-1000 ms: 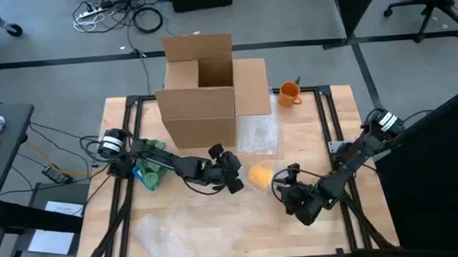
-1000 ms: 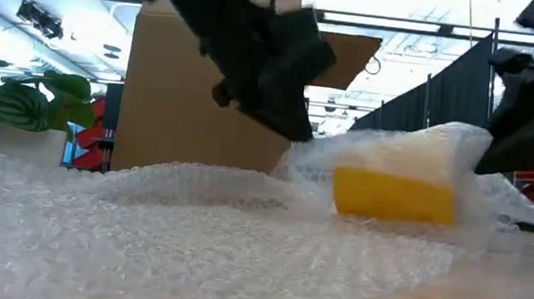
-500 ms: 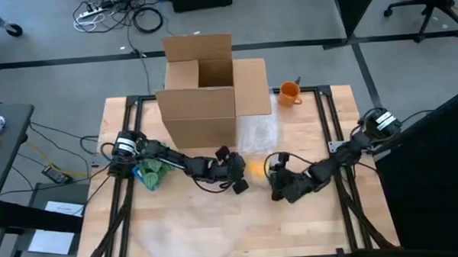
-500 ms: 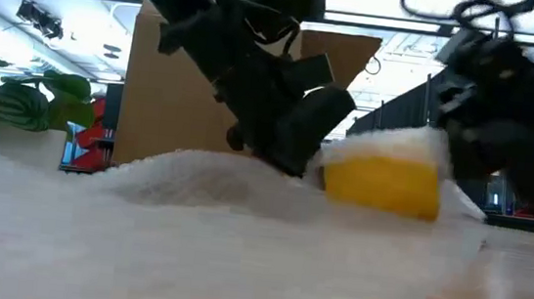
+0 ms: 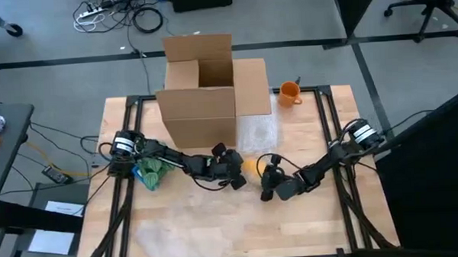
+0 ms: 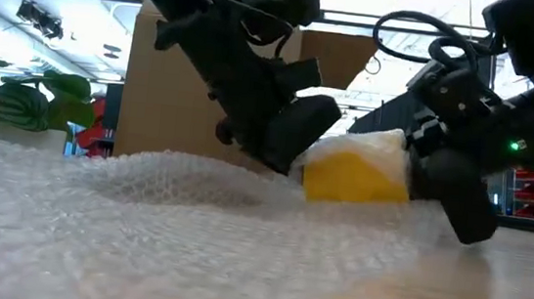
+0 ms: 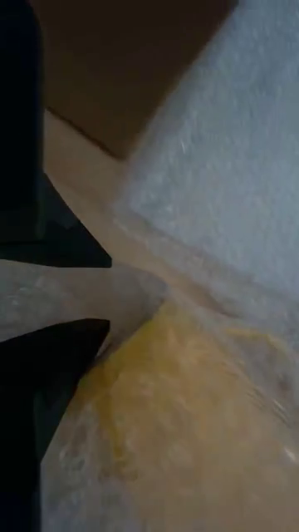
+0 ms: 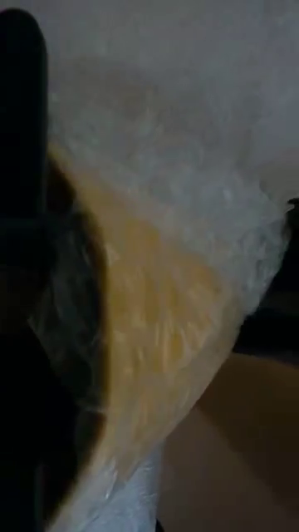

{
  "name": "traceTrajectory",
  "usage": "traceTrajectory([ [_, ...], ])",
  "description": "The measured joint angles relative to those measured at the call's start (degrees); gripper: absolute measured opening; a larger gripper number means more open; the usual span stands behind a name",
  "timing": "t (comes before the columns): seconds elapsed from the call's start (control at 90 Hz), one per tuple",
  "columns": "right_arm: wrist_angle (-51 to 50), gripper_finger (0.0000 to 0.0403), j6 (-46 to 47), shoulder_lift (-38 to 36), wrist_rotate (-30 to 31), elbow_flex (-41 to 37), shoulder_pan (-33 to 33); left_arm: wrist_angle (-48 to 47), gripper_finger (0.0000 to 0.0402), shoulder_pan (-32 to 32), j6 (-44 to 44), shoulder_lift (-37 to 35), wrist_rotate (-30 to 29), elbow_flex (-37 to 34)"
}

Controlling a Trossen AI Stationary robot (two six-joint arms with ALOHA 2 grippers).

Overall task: Wrap mug
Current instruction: Wrap the yellow mug with the bubble wrap

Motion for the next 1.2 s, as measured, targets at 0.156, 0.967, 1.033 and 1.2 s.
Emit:
traceTrajectory([
  [0.156, -3.3, 0.0075, 1.0, -3.7, -2.9, -0.6, 2.8, -3.2, 0.0099, -0.1, 0.1, -0.3, -0.9, 0.6],
  [0.967, -25.5, 0.0075, 18.2, -24.2, -9.0, -0.7, 14.0, -5.3, 0.0099, 0.0, 2.7, -1.2, -1.1, 0.3],
  [1.033, -23.2, 0.0075, 17.8, -21.4, -9.5, -0.7, 12.8, -5.3, 0.0099, 0.0, 2.7, -1.3, -1.1, 0.3],
  [1.2, -18.7, 0.0075, 18.3, -13.2, -10.5, -0.8, 9.1, -5.3, 0.0099, -0.1, 2.8, -1.3, -0.6, 0.3],
])
